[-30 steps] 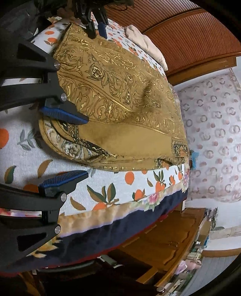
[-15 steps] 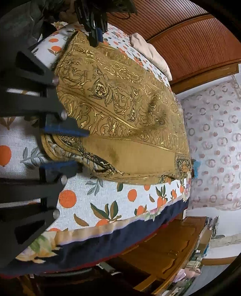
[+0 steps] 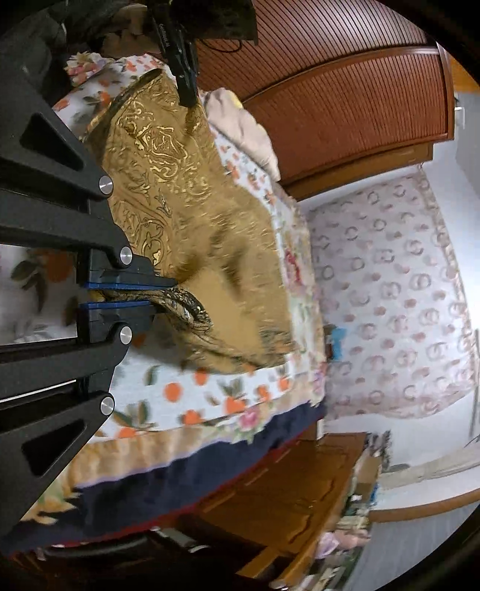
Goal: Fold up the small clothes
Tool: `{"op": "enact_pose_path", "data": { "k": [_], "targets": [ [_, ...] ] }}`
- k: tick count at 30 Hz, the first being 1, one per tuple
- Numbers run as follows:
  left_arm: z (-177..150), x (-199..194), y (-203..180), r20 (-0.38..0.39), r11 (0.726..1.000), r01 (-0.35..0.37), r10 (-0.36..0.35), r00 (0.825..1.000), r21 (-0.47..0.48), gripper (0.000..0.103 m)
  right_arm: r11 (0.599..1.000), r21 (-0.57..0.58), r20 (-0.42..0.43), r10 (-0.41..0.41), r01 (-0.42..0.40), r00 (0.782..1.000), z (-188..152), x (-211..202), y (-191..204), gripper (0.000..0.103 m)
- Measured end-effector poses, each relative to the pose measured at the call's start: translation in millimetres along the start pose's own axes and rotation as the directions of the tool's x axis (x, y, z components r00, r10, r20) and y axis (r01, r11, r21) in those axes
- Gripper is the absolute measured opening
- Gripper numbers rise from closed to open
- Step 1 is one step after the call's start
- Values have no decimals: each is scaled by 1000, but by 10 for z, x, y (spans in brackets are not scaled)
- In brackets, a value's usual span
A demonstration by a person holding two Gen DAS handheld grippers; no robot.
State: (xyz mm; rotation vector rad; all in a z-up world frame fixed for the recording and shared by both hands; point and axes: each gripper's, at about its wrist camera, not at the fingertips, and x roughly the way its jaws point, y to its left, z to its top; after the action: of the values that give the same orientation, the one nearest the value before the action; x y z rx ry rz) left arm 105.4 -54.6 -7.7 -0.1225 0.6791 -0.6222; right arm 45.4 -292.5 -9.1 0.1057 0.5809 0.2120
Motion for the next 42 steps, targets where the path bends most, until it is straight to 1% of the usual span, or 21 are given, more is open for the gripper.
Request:
{"op": "enact_pose_path", "data": {
  "k": [2, 5, 10, 15, 21, 28, 33, 34, 36, 38, 39, 40, 41, 42],
  "targets": [
    [135, -2, 82, 21, 1000, 6, -5, 1000, -26, 3, 1000, 23, 46, -3, 2, 999, 131, 7, -30, 4],
    [301, 47, 232, 37, 998, -4, 6, 999, -55, 3, 999, 37, 82, 11, -14, 997, 298, 120, -37, 4],
    [513, 236, 479, 34, 996, -39, 42, 999, -82, 3, 999, 42, 97, 29, -34, 995, 462, 370, -84, 4],
    [678, 447, 638, 18, 995, -49, 50, 999, -85, 3, 999, 39, 73, 27, -30, 997, 536, 693, -181, 4],
    [868, 770, 867, -29, 992, -84, 82, 996, -99, 3, 999, 6, 29, 36, -36, 999, 764, 1044, -204, 4],
    [1008, 1051, 1078, -64, 989, -103, 97, 993, -110, 3, 999, -32, -20, 39, -40, 999, 960, 1287, -227, 4],
    [1050, 1183, 1185, -85, 986, -119, 109, 990, -118, 3, 999, -45, -29, 29, -30, 999, 1039, 1378, -215, 4],
    [1054, 1191, 1198, -89, 985, -123, 113, 990, -123, 3, 999, -51, -29, 19, -21, 999, 1057, 1384, -202, 8],
    [1057, 1190, 1232, -92, 983, -125, 113, 989, -138, 3, 998, -64, -25, 10, -12, 1000, 1108, 1343, -157, 10],
    [1054, 1183, 1262, -100, 981, -115, 100, 990, -155, 3, 997, -81, -25, -2, 0, 1000, 1134, 1334, -131, 18],
    [1055, 1183, 1263, -102, 981, -108, 93, 990, -161, 3, 996, -90, -19, -16, 14, 1000, 1154, 1337, -128, 30],
    [1057, 1174, 1261, -101, 981, -103, 87, 991, -166, 3, 995, -98, -16, -19, 18, 1000, 1162, 1317, -127, 40],
    [1058, 1158, 1248, -98, 981, -104, 89, 991, -162, 3, 995, -98, -11, -17, 15, 1000, 1168, 1290, -135, 44],
    [1059, 1145, 1229, -97, 982, -107, 93, 991, -156, 3, 995, -96, -3, -23, 22, 1000, 1172, 1265, -152, 54]
  ]
}}
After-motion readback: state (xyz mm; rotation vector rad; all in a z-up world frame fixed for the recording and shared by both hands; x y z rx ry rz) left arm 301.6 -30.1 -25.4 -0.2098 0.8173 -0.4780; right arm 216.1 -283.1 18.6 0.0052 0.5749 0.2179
